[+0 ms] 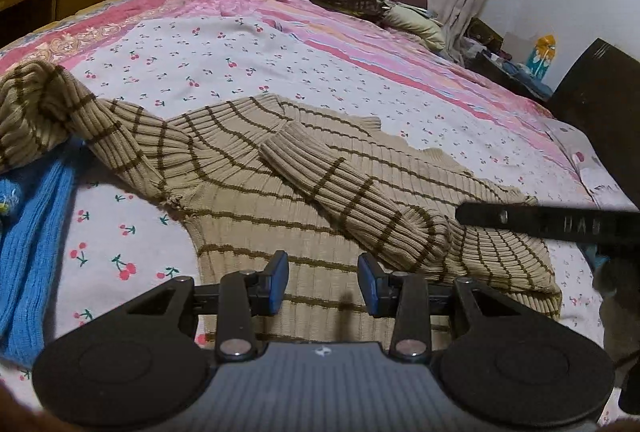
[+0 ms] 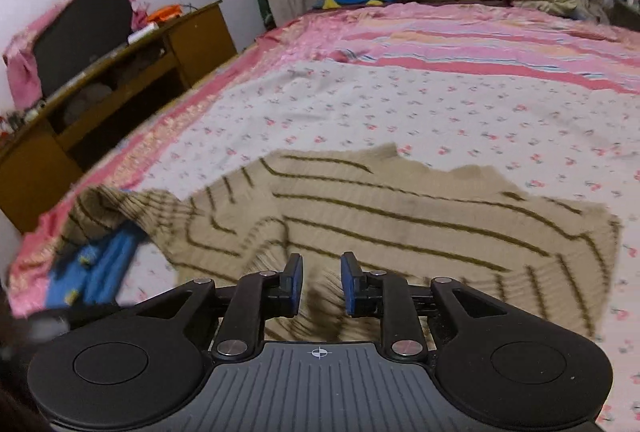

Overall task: Fold small clothes
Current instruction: 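Lay the held sleeve across the sweater body and open the right tool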

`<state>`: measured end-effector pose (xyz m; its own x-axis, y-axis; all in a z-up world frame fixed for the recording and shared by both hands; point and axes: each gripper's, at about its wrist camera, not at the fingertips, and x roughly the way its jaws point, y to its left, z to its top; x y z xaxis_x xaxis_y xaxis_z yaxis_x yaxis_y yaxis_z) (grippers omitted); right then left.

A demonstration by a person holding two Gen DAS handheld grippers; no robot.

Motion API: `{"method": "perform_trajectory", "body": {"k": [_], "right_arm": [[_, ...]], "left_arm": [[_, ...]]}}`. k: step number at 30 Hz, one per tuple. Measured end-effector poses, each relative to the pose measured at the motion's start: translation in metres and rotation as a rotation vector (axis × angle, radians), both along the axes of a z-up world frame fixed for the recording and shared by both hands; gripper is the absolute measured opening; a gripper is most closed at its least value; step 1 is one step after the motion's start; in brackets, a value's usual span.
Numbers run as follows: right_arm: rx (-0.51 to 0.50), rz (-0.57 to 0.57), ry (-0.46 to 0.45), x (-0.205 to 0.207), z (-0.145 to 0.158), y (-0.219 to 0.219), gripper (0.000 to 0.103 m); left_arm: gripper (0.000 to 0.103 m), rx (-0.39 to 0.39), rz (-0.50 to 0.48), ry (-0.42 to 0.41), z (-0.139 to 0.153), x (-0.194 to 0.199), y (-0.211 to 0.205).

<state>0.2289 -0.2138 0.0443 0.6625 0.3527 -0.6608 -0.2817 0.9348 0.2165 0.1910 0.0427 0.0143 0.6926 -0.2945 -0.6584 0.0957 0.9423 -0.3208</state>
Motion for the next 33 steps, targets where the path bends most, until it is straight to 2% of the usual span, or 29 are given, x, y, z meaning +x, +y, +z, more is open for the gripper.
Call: {"method": "perform_trajectory", "body": {"k": [6, 12, 18, 21, 23, 24, 25, 29, 31, 33], "right_arm": [[-0.114, 0.087, -0.01, -0.01, -0.02, 0.024, 0.023], [-0.243, 0.204, -0.104, -0.021, -0.023, 0.062, 0.027], [-0.279, 0.229, -0.12, 0.005, -0.03, 0.095, 0.028], [-0.365, 0.223, -0.116, 0.017, -0.041, 0.111, 0.029], [-0.377, 0.196, -0.101, 0.022, -0.044, 0.111, 0.021], [-0.361, 0.171, -0.09, 0.025, -0.043, 0.107, 0.012], [-0.318, 0.139, -0.073, 0.029, -0.038, 0.1, 0.01], [-0.068, -0.02, -0.041, 0.038, -0.005, 0.053, 0.009], [0.035, -0.085, -0.071, 0.038, 0.014, 0.034, 0.009], [0.095, -0.118, -0.119, 0.038, 0.028, 0.027, 0.009]], "left_arm": [[0.044, -0.009, 0.035, -0.004, 0.001, 0.002, 0.013], [0.044, -0.02, 0.072, -0.014, 0.003, 0.002, 0.029], [0.044, -0.033, 0.099, -0.013, 0.003, 0.002, 0.039], [0.044, -0.038, 0.099, -0.004, 0.0, 0.004, 0.042], [0.044, -0.044, 0.099, -0.001, -0.001, 0.004, 0.044], [0.044, -0.048, 0.099, -0.001, -0.001, 0.004, 0.045], [0.044, -0.055, 0.098, -0.002, -0.001, 0.004, 0.046], [0.044, -0.072, 0.098, -0.007, 0.001, 0.003, 0.049], [0.044, -0.077, 0.093, -0.012, 0.002, 0.003, 0.049], [0.044, -0.08, 0.089, -0.019, 0.003, 0.001, 0.049]]}}
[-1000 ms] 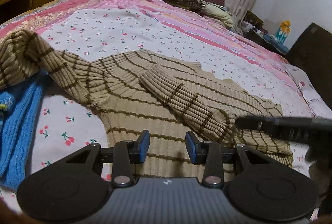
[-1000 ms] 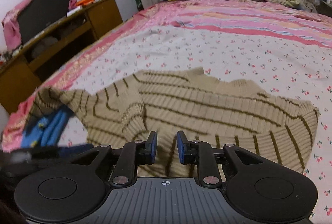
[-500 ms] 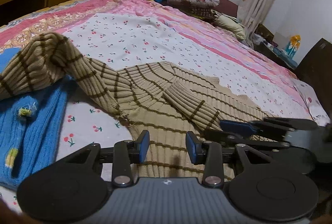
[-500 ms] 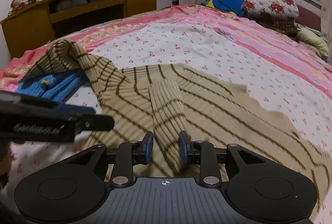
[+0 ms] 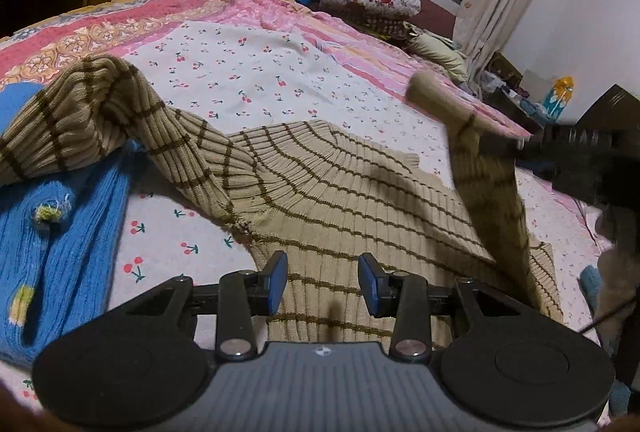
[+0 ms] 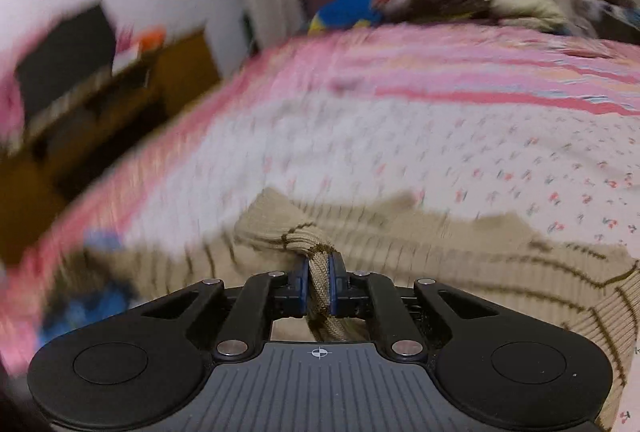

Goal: Fold small clothes

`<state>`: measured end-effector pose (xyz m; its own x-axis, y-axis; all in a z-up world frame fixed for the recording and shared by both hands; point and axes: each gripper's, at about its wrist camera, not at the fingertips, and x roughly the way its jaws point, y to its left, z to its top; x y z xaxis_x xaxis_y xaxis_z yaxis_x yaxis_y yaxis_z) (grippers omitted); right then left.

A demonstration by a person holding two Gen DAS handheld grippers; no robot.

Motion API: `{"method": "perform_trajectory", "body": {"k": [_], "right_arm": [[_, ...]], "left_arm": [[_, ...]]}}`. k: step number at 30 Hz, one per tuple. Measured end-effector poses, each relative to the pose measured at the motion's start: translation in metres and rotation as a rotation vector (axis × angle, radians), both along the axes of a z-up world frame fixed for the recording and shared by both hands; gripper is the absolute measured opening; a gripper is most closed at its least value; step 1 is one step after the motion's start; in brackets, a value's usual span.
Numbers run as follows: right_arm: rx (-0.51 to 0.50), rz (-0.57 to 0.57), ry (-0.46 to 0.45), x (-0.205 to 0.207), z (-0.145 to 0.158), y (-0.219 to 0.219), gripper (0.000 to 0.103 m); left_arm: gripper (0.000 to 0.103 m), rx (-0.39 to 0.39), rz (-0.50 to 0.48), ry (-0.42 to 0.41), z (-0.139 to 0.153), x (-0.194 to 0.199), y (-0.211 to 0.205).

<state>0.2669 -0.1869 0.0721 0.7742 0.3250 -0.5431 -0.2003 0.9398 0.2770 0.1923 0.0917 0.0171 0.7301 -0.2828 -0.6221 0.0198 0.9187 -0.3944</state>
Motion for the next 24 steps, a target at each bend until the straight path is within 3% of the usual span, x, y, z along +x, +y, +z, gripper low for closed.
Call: {"method": "perform_trajectory", "body": {"k": [2, 3, 6, 8, 12, 24], "right_arm": [[0.023, 0.012, -0.033, 0.0, 0.005, 0.005, 0.011], [0.013, 0.047, -0.017, 0.001, 0.001, 0.013, 0.017], [-0.069, 0.153, 0.074, 0.005, -0.024, 0.036, 0.021], [-0.112, 0.164, 0.077, -0.001, -0.033, 0.039, 0.022], [-0.101, 0.155, 0.077, -0.013, -0.035, 0.022, 0.027], [-0.383, 0.221, 0.013, -0.057, -0.061, 0.024, 0.027]], "left_arm": [[0.045, -0.004, -0.002, -0.005, 0.001, 0.0, 0.001], [0.045, -0.005, -0.001, -0.005, 0.001, -0.001, 0.001], [0.045, -0.01, -0.001, -0.004, 0.002, -0.001, 0.002], [0.045, -0.009, -0.005, -0.005, 0.001, -0.002, 0.002], [0.045, 0.0, -0.011, -0.002, -0.001, -0.001, 0.0], [0.045, 0.012, -0.017, -0.005, -0.002, 0.001, -0.001]]}}
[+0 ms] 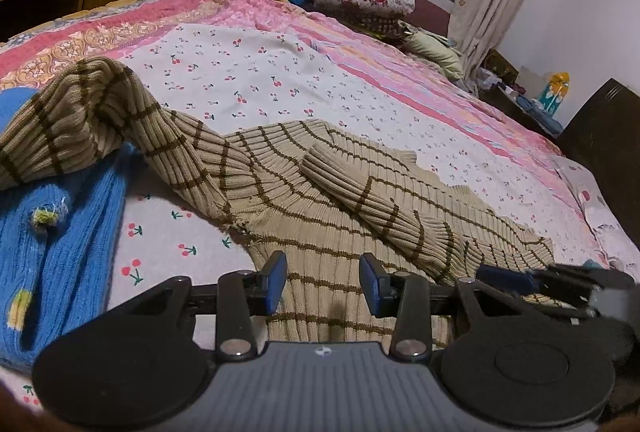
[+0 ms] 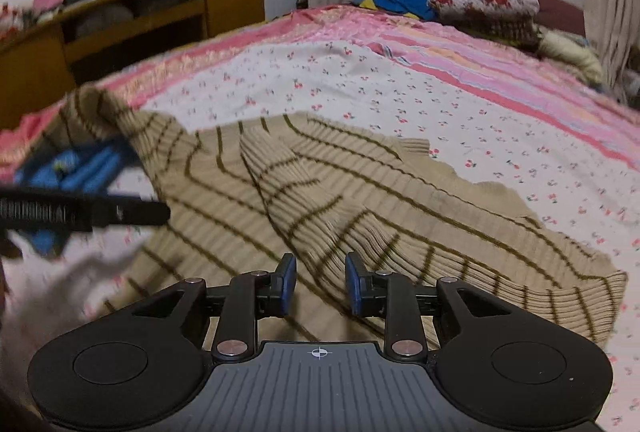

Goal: Fold small clothes

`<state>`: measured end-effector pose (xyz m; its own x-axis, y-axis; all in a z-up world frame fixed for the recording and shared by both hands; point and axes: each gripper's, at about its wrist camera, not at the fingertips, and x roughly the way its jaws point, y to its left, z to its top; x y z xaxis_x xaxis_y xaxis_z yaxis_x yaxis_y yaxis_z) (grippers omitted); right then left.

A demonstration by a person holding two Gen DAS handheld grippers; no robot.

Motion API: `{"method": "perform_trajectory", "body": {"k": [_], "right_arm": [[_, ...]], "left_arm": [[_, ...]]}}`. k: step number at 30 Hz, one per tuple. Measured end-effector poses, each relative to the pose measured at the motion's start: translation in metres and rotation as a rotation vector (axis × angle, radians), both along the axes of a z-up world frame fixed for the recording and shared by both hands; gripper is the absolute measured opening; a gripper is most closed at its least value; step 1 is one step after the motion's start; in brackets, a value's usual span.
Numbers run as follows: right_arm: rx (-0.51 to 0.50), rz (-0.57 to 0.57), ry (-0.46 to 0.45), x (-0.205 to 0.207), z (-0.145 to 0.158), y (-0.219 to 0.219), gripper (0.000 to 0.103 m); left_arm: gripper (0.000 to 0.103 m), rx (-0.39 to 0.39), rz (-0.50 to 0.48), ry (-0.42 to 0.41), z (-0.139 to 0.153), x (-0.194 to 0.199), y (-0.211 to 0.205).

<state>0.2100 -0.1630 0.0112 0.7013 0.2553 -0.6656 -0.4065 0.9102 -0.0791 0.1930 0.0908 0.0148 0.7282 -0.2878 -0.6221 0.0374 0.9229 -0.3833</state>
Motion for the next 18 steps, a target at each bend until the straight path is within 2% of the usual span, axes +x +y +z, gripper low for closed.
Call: {"method": "perform_trajectory", "body": {"k": [5, 7, 11, 18], "right_arm": [[-0.075, -0.007, -0.013, -0.023, -0.012, -0.011, 0.027], [-0.101, -0.038, -0.006, -0.025, -0.019, -0.015, 0.027], [-0.133, -0.104, -0.047, -0.02, -0.022, -0.02, 0.027], [-0.225, 0.112, -0.172, -0.024, -0.021, 0.026, 0.027]], "left_arm": [[0.046, 0.001, -0.01, 0.003, -0.001, 0.0, -0.002], [0.046, 0.005, -0.013, 0.005, -0.002, 0.0, -0.003], [0.046, 0.007, -0.012, 0.005, -0.002, 0.001, -0.004], [0.046, 0.002, 0.004, 0.008, -0.001, 0.002, 0.002]]}}
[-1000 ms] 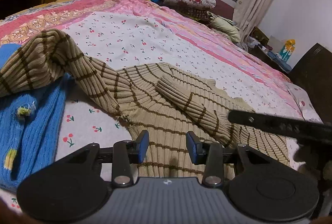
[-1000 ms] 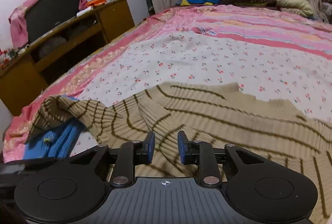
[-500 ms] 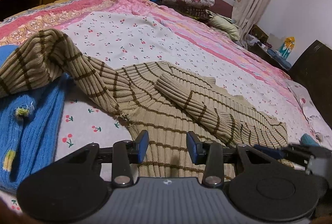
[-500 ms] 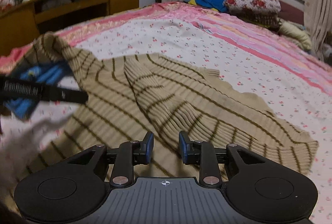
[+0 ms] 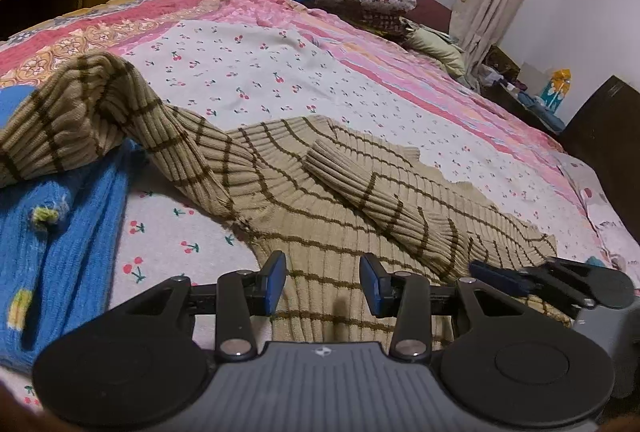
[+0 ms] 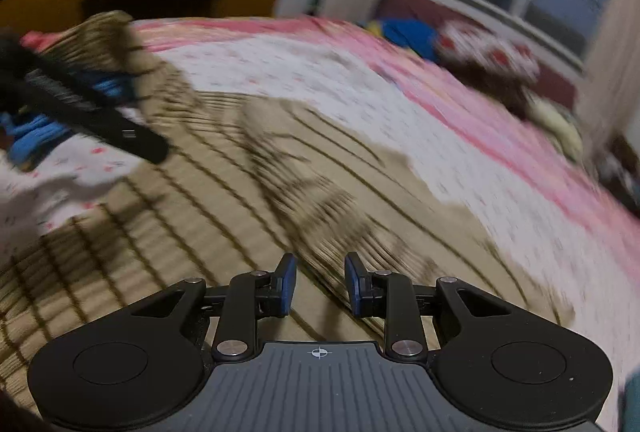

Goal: Fold small clothes

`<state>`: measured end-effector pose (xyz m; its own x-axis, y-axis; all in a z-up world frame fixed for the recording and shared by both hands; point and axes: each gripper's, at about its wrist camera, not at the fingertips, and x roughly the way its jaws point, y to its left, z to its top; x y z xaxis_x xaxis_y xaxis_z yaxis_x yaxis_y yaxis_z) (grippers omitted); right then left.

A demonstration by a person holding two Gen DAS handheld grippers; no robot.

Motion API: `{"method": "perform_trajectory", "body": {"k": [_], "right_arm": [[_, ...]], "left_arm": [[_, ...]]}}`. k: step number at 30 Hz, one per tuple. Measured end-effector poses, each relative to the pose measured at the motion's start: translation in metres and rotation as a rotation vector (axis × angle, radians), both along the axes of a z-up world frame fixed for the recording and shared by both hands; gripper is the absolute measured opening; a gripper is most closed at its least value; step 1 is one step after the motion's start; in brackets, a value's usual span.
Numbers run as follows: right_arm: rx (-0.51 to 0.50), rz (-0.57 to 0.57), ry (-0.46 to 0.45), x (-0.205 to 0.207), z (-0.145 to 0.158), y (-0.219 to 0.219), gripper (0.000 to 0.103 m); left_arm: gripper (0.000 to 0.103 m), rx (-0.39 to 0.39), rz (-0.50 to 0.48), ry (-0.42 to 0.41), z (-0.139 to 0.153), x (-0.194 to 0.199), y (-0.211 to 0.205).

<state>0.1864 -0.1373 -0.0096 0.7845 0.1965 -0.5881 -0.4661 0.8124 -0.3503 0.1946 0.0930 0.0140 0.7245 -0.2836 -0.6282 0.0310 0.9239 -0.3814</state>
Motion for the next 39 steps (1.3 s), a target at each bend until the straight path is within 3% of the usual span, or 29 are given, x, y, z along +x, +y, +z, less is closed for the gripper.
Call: {"method": "perform_trajectory", "body": {"k": [7, 11, 16, 19, 21, 26, 29, 30, 33, 35, 37, 39], "right_arm": [[0.02, 0.097, 0.031, 0.034, -0.002, 0.033, 0.022], [0.019, 0.043, 0.032, 0.057, -0.005, 0.036, 0.02], [0.143, -0.118, 0.07, 0.086, -0.001, 0.01, 0.02], [0.158, -0.151, 0.072, 0.09, 0.001, 0.002, 0.02], [0.144, -0.121, 0.041, 0.08, 0.003, 0.006, 0.027], [0.003, -0.018, -0.008, 0.078, -0.006, 0.033, 0.028], [-0.115, -0.018, -0.055, 0.085, -0.016, 0.044, 0.02], [-0.109, -0.036, -0.058, 0.088, -0.015, 0.042, 0.016], [0.088, -0.116, 0.046, 0.1, 0.004, 0.019, 0.01], [0.381, -0.146, 0.202, 0.109, 0.021, -0.01, 0.009], [0.59, -0.157, 0.286, 0.112, 0.029, -0.032, 0.009], [0.668, -0.16, 0.317, 0.113, 0.03, -0.04, 0.01]], "left_arm": [[0.048, -0.02, 0.028, -0.011, 0.005, 0.0, 0.015], [0.049, -0.02, 0.023, -0.006, 0.003, 0.002, 0.016], [0.049, -0.025, 0.02, -0.007, 0.002, 0.001, 0.017], [0.049, -0.024, 0.02, -0.004, 0.002, 0.002, 0.016], [0.049, -0.024, 0.019, -0.002, 0.001, 0.002, 0.016], [0.049, -0.02, 0.01, -0.002, 0.0, 0.003, 0.013], [0.049, -0.025, 0.011, -0.004, 0.0, 0.003, 0.015], [0.049, -0.027, 0.01, -0.005, 0.0, 0.003, 0.015], [0.049, -0.032, 0.007, -0.004, -0.001, 0.003, 0.016], [0.049, -0.033, 0.006, -0.005, -0.001, 0.002, 0.017], [0.049, -0.036, 0.008, -0.007, -0.001, 0.002, 0.017], [0.049, -0.036, 0.007, -0.007, -0.001, 0.002, 0.017]]}}
